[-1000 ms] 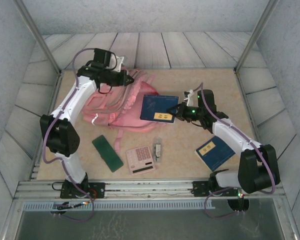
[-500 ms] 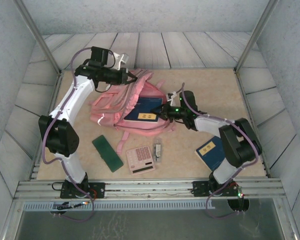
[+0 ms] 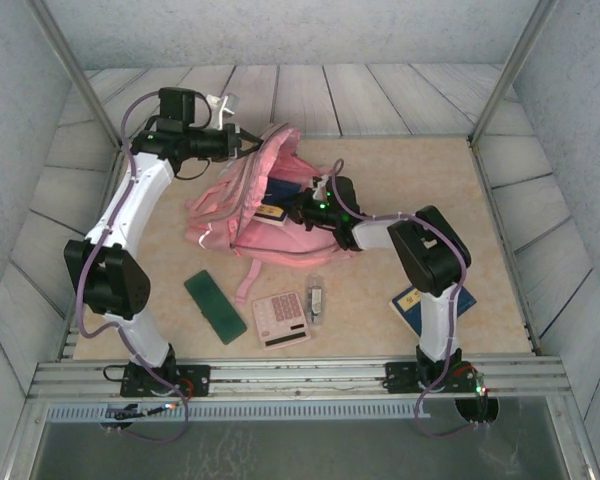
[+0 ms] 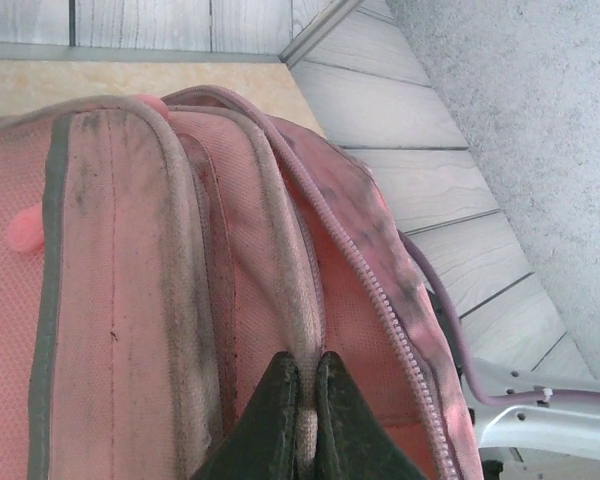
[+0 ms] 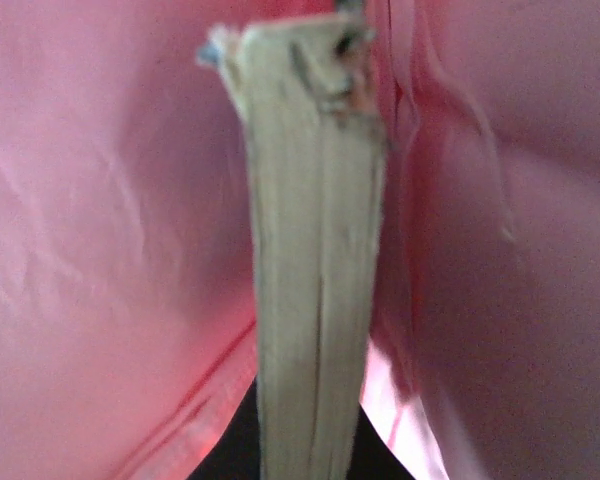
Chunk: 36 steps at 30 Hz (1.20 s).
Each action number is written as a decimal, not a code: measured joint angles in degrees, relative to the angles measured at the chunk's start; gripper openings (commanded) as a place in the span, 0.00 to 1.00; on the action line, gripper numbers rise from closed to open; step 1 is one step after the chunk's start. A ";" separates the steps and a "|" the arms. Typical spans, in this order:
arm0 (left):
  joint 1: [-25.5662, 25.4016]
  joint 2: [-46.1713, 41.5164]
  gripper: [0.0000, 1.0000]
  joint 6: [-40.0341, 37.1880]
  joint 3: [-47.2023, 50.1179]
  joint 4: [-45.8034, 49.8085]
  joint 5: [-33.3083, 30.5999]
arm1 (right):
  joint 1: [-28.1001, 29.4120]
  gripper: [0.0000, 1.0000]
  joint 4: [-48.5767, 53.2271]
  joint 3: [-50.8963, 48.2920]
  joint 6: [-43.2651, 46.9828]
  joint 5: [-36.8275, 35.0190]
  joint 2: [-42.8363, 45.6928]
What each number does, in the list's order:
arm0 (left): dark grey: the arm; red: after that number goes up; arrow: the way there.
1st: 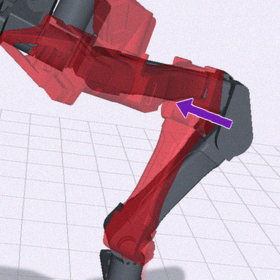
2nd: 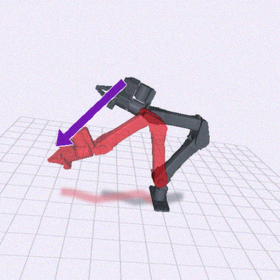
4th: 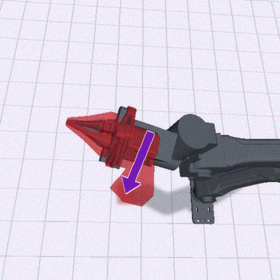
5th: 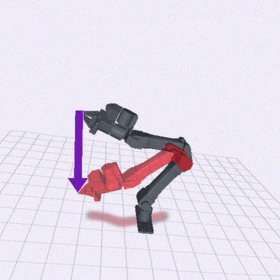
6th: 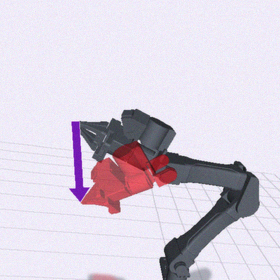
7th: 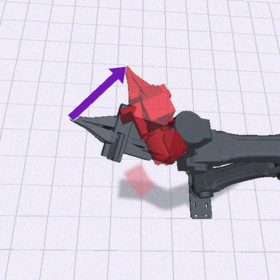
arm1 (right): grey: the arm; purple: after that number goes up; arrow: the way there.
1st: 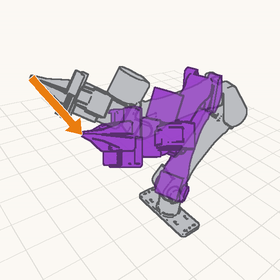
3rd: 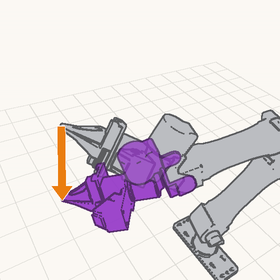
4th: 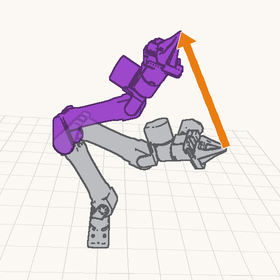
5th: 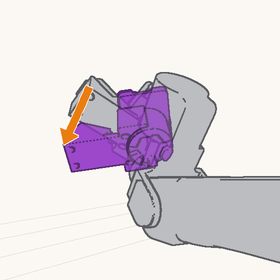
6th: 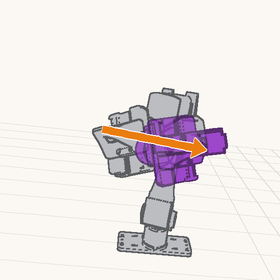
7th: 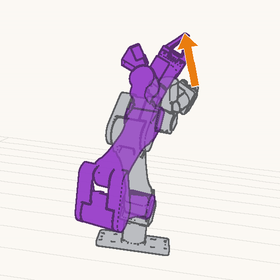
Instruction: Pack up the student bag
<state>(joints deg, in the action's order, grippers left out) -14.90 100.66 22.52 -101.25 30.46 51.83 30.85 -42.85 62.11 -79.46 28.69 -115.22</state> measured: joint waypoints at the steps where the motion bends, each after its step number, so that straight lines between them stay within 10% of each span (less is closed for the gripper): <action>1: 0.00 -0.02 0.00 0.20 0.37 -0.35 0.11 | 0.46 0.00 0.83 1.03 -0.02 -1.20 -0.50; 16: 0.15 -0.02 0.00 4.76 5.27 -7.67 0.68 | 3.43 0.09 9.35 14.03 2.21 -9.66 -10.97; 27: -0.17 -1.05 0.00 6.43 13.35 -17.05 0.17 | 3.02 0.50 13.68 12.68 9.49 -8.92 -10.45; 36: -0.39 -1.09 0.00 6.08 18.16 -22.47 -1.57 | -0.72 0.67 28.55 1.11 24.85 -9.88 8.39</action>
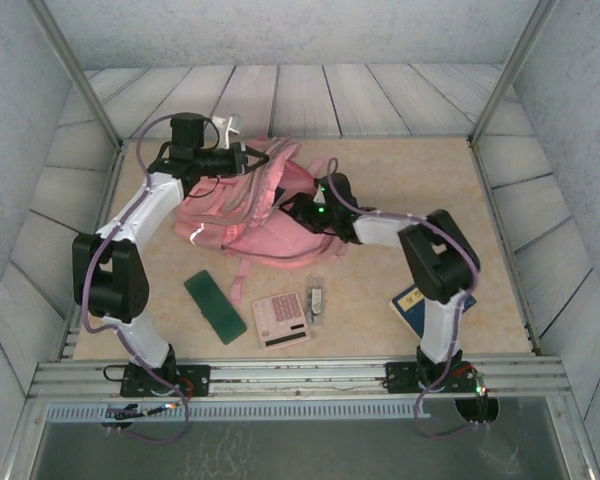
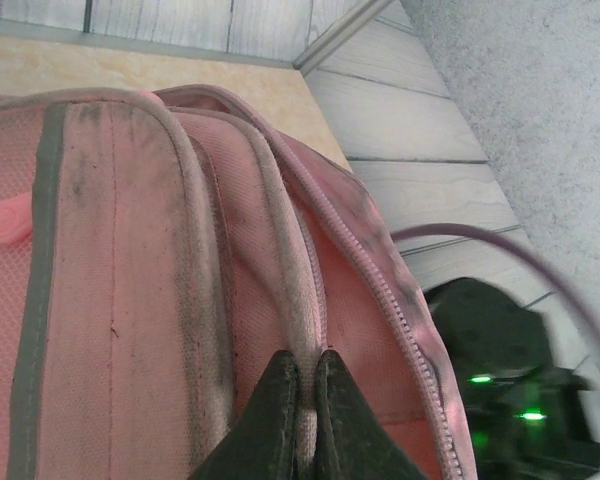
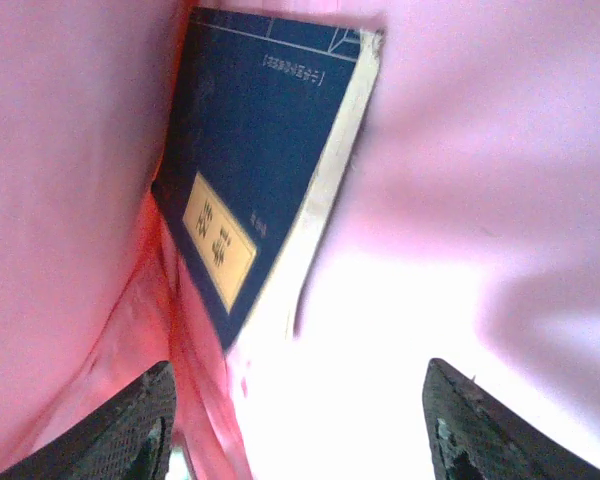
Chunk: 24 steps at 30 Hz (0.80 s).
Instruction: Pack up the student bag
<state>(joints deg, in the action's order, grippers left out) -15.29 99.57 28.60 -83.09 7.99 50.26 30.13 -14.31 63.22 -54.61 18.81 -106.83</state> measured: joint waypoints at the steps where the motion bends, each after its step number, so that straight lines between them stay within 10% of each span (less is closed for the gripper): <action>1: 0.00 0.00 0.00 -0.15 0.55 -0.50 -0.35 | -0.42 0.69 2.60 -1.03 2.25 -0.72 2.89; 14: -4.42 3.02 0.00 -6.60 5.51 -0.85 -7.50 | -10.16 0.85 33.42 -16.90 18.01 -16.81 36.28; 24: -10.10 5.68 0.00 -10.71 5.53 0.61 -15.50 | -16.46 0.90 46.66 -23.67 17.31 -32.79 43.39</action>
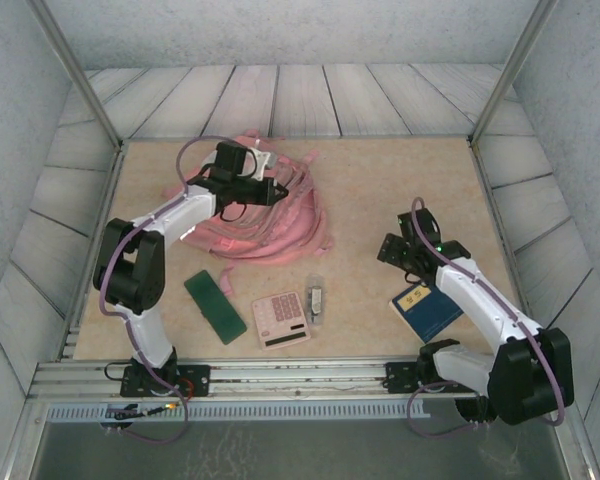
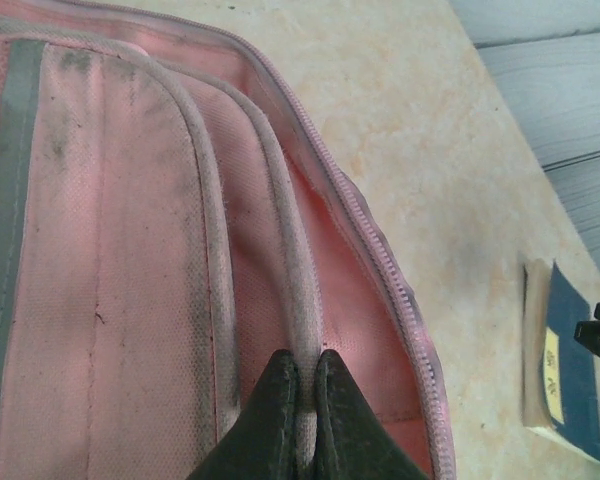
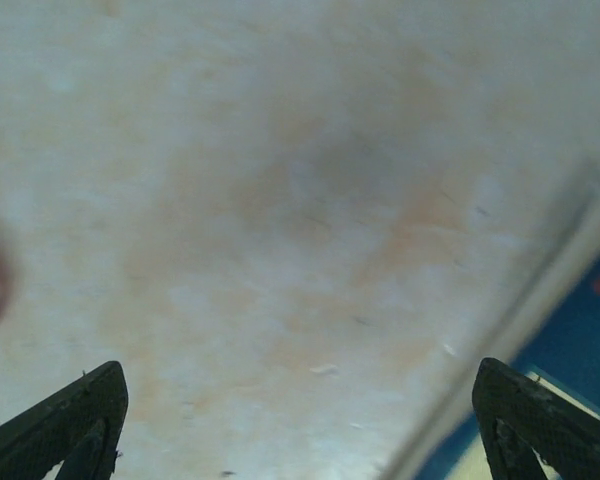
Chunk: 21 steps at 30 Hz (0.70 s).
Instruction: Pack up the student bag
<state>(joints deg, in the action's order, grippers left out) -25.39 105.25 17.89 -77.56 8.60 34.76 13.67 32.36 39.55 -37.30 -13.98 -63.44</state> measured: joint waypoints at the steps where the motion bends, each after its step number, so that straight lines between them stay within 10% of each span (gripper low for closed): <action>1: -0.26 0.02 0.00 -0.11 0.02 0.00 -0.59 | -1.40 0.90 0.00 -1.62 -0.31 0.26 0.26; 21: -0.90 1.01 0.01 0.17 0.04 0.04 -3.04 | -14.62 1.00 1.99 -13.22 -9.11 -4.13 10.62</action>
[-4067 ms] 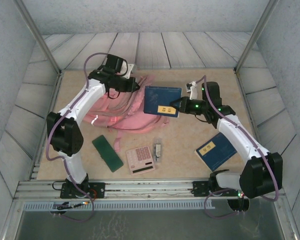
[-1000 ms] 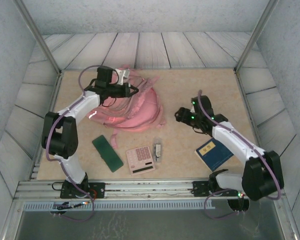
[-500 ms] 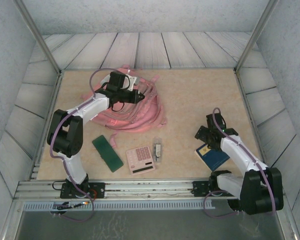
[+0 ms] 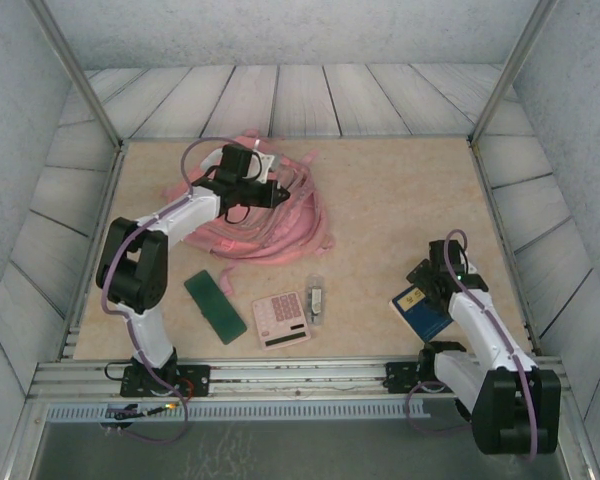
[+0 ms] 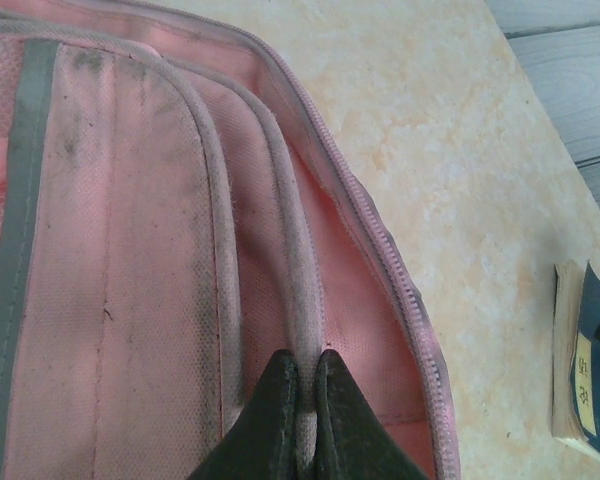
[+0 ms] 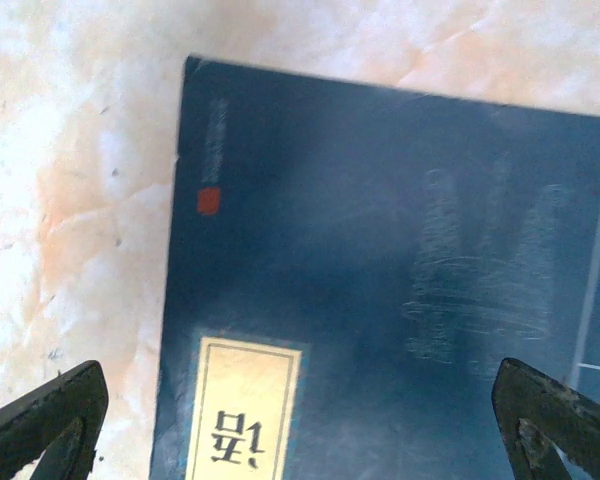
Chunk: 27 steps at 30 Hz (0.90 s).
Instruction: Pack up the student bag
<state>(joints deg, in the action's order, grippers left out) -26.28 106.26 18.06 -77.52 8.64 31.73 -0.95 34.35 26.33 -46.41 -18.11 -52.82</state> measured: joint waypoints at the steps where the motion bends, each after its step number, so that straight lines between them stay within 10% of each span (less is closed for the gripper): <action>1: -0.09 0.26 0.01 0.15 0.00 -0.02 0.00 | -0.44 1.00 0.46 0.00 -0.31 -0.24 0.39; 27: -0.20 0.87 0.22 2.32 -0.11 -1.18 1.03 | -5.03 0.98 -16.61 -4.13 -1.33 14.69 -4.26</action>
<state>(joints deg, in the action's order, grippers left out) -26.48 107.13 20.38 -77.62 7.46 32.75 -5.98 17.74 22.20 -47.75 -3.42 -57.08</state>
